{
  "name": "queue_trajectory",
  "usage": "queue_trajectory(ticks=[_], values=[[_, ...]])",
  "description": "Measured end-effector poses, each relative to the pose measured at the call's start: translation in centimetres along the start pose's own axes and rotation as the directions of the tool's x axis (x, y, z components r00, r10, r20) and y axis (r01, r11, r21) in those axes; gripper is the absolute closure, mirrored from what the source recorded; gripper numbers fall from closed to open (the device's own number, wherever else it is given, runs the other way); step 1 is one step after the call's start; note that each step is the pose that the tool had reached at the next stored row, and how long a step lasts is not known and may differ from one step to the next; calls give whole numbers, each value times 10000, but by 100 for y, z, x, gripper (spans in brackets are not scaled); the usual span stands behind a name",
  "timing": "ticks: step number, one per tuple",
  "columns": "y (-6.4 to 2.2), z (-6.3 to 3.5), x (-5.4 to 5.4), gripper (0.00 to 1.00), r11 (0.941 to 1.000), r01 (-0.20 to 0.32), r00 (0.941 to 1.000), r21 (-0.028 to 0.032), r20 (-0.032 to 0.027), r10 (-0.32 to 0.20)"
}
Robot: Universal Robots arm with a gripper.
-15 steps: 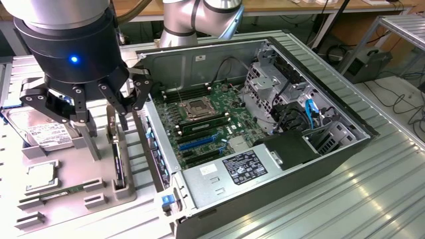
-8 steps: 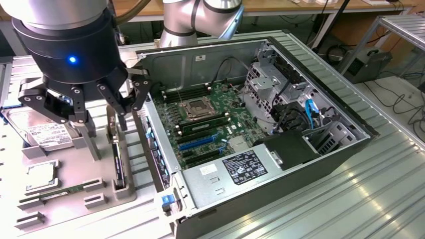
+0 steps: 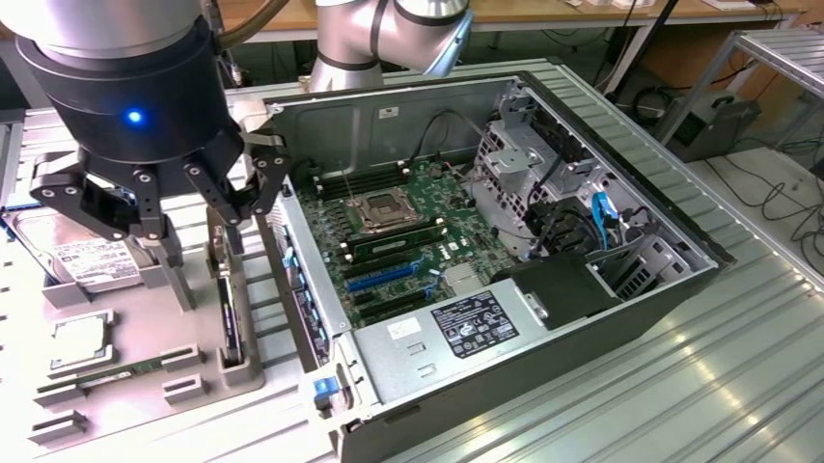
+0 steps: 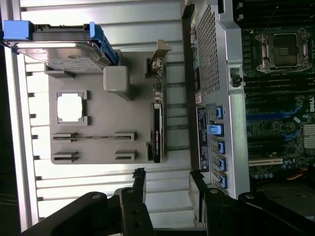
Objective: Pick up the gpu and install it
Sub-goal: 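Pick up the gpu and move the gpu toward the slot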
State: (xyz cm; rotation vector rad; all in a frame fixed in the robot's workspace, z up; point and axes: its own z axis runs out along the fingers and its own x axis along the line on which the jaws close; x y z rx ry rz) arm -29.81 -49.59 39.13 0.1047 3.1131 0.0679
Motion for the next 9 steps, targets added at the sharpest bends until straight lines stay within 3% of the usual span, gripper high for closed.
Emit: queue_trajectory(ticks=[9], values=[[-2, 2, 23, 52, 10000, 0, 10000, 0, -1, 0]])
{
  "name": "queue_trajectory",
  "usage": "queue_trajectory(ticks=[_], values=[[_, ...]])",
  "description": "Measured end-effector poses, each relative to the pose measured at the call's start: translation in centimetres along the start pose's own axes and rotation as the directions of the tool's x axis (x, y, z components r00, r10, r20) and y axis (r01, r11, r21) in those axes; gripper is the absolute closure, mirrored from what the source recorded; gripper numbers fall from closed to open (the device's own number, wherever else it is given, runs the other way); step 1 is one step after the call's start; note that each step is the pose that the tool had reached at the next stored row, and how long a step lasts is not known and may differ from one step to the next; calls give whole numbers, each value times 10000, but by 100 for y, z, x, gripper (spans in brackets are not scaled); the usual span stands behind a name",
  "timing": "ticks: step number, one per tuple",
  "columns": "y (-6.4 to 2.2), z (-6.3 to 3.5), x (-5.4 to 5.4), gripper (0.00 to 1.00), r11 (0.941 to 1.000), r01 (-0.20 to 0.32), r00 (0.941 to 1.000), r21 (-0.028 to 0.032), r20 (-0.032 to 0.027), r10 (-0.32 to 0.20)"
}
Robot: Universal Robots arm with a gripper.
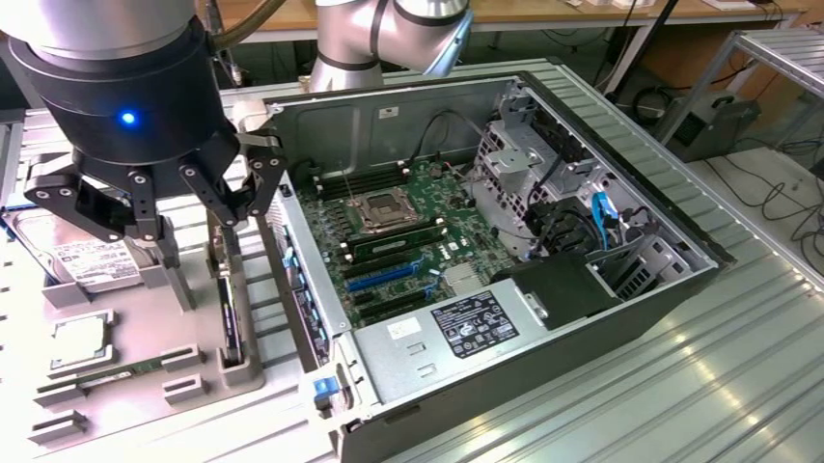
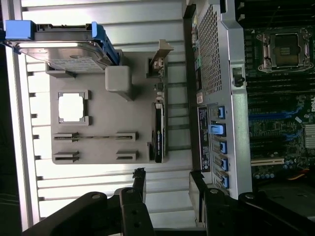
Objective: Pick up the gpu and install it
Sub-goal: 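Pick up the gpu and move the gpu toward the slot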
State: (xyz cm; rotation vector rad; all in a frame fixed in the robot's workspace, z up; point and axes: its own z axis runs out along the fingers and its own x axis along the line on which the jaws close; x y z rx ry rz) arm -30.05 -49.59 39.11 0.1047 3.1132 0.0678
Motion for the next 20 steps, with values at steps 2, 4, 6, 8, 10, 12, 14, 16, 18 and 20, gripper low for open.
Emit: queue_trajectory(ticks=[2, 4, 6, 8, 10, 12, 14, 16, 18, 20], values=[[0, 1, 6, 52, 10000, 0, 10000, 0, 0, 0], [-1, 1, 11, 52, 10000, 0, 10000, -1, 1, 0], [-1, 2, 17, 52, 10000, 0, 10000, 0, 0, 0], [-2, 3, 24, 52, 10000, 0, 10000, -1, 1, 0], [-2, 4, 34, 52, 10000, -1, 10000, 1, 0, 1], [-3, 5, 48, 52, 10000, 0, 10000, 0, 0, 0], [-4, 6, 62, 52, 10000, -1, 10000, 0, 1, 1], [-5, 7, 70, 52, 10000, 1, 10000, 0, 1, -1], [-5, 7, 77, 52, 10000, 0, 10000, 0, 0, 0], [-6, 9, 83, 52, 10000, 0, 10000, -1, 1, 0]])
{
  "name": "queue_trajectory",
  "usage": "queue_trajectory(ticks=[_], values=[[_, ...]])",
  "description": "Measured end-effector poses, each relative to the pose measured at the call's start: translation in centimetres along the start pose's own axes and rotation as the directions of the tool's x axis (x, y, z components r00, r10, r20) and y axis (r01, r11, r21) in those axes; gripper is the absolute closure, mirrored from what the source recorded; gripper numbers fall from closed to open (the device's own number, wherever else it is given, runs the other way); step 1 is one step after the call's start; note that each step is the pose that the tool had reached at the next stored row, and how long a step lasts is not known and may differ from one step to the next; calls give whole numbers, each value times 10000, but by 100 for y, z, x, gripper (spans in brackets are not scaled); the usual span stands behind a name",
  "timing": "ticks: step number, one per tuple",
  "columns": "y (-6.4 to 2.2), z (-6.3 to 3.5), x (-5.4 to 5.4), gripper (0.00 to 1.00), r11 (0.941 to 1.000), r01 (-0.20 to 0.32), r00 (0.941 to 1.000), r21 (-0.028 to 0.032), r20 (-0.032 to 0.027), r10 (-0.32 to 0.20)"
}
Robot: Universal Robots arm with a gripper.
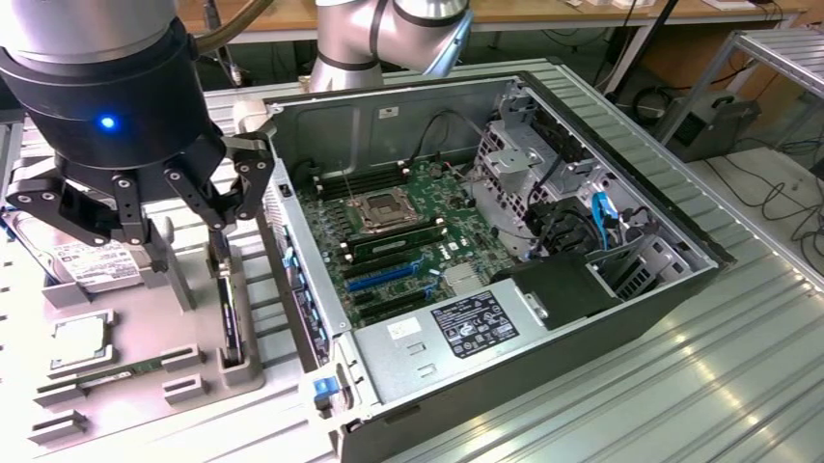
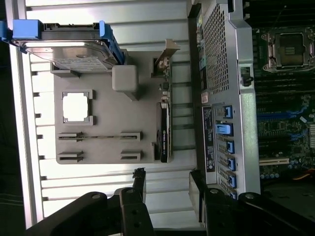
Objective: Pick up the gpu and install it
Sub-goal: 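Pick up the gpu and move the gpu toward the slot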
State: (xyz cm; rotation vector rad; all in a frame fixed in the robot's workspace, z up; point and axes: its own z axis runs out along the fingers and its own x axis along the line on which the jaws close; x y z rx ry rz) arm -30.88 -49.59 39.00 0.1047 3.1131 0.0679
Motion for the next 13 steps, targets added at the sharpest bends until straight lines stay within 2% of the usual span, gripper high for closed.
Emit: queue_trajectory(ticks=[13], values=[[-3, 7, 42, 52, 10000, 0, 10000, 0, 0, 0]])
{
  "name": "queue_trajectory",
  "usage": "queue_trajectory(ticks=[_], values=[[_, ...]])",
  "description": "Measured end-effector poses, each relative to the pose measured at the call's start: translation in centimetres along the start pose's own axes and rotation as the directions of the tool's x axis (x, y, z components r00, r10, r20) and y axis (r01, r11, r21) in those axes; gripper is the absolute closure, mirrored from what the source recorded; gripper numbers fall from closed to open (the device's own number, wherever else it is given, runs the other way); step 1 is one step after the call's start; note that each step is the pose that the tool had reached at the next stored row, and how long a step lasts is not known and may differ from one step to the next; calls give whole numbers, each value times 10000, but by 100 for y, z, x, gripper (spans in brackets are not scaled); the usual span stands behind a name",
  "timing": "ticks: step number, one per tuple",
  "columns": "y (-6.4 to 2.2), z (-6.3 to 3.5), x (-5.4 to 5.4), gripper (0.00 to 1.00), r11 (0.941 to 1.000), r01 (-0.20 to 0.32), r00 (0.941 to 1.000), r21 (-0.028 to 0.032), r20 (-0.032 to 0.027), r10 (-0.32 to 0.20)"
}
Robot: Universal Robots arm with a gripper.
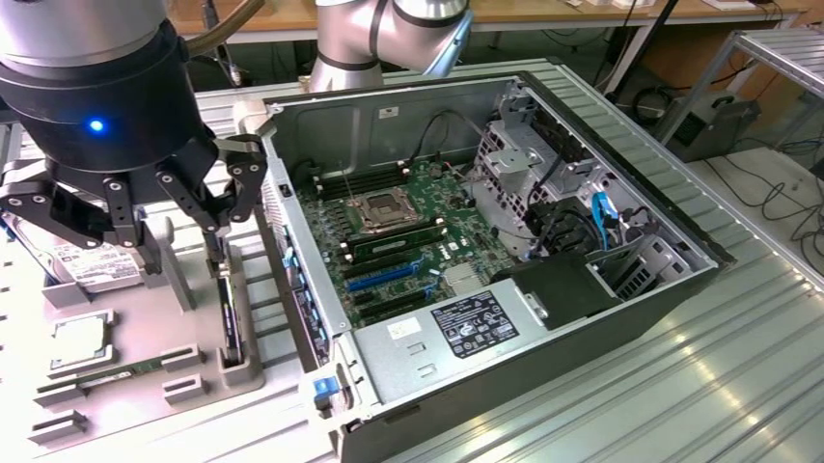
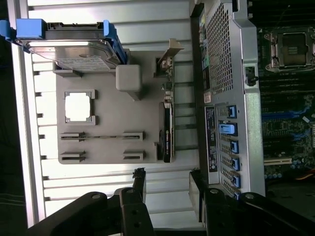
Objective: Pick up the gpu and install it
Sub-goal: 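Pick up the gpu and move the gpu toward the slot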
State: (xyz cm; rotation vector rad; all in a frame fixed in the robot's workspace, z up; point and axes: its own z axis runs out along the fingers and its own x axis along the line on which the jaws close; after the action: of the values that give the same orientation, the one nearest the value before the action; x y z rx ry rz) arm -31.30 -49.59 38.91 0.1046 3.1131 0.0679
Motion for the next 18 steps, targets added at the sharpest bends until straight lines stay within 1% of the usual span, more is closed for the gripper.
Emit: queue_trajectory(ticks=[18], values=[[-3, 12, 43, 52, 10000, 0, 10000, 1, 0, 0]])
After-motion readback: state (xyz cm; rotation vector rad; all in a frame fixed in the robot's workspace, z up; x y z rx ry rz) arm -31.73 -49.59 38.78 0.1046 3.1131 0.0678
